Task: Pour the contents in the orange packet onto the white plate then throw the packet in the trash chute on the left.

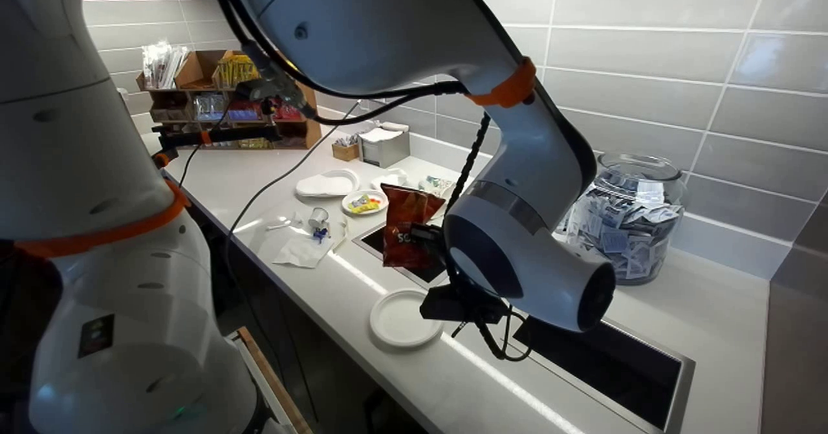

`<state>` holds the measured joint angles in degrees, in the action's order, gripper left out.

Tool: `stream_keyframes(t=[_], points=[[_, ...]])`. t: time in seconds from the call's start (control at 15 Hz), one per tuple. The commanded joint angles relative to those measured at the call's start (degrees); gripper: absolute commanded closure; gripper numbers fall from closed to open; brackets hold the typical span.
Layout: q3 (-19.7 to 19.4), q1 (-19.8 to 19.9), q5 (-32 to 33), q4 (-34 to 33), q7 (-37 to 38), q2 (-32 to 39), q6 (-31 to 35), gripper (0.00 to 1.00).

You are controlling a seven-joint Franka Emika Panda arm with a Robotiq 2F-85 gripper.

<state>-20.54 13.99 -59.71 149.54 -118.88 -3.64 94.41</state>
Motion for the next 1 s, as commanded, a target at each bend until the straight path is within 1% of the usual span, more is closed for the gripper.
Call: stream_keyframes(t=[0.0, 0.27, 0.73, 0.87, 0.93], points=[[0.3, 2.0, -2.3, -1.9, -4.2, 3.4, -4.3, 1.00], [0.1, 3.2, -2.8, -3.0, -6.7, 5.5, -8.0, 1.00], [0.4, 4.0, -2.9, -4.4, -7.7, 7.7, -8.3, 1.00], [0.3, 4.2, -2.8, -4.8, -8.0, 8.1, -9.0, 1.00], [0.0, 4.7, -3.3, -5.2, -8.7, 8.7, -10.8, 1.00]])
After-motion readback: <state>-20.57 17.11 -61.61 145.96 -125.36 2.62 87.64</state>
